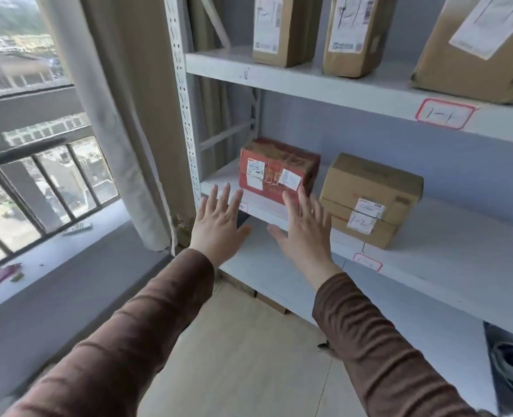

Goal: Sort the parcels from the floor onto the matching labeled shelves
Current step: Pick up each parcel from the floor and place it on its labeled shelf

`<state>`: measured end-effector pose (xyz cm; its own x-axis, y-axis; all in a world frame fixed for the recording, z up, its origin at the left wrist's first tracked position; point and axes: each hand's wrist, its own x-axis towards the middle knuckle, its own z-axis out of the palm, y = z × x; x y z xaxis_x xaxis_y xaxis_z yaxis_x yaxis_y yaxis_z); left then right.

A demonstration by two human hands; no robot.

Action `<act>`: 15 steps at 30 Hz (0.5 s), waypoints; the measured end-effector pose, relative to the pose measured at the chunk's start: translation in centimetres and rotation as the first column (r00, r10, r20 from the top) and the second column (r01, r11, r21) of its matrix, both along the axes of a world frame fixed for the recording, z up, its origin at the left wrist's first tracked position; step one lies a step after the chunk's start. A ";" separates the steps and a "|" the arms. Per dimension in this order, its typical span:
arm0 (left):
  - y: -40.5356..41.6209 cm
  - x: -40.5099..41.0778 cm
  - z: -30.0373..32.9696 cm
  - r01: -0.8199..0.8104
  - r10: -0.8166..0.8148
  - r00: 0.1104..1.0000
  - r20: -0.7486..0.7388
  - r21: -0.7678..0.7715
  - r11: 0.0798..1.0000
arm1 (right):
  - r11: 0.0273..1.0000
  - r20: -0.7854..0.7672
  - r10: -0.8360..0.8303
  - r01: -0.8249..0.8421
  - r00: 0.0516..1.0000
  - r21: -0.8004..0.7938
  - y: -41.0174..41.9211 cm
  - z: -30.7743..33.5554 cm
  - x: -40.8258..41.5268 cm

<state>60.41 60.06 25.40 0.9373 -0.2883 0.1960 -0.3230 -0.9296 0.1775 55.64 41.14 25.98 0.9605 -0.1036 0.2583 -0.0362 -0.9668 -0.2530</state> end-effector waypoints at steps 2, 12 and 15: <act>-1.9 2.4 -0.2 0.045 -0.045 0.999 -0.007 0.015 0.999 | 0.999 -0.008 -0.041 0.041 0.999 0.020 -1.8 -0.5 1.7; -11.1 12.6 -1.8 0.268 -0.267 0.963 -0.020 0.023 0.963 | 0.950 -0.023 -0.306 0.307 0.952 0.051 -9.8 -2.8 6.6; -14.8 14.2 -2.2 0.331 -0.331 0.943 -0.027 0.012 0.944 | 0.925 -0.005 -0.377 0.376 0.926 0.045 -13.1 -3.1 6.6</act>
<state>74.63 45.31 23.20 0.7931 -0.5857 0.1675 -0.6086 -0.7739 0.1753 62.27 28.08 22.90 0.8476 -0.4687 0.2487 -0.3944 -0.8701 -0.2958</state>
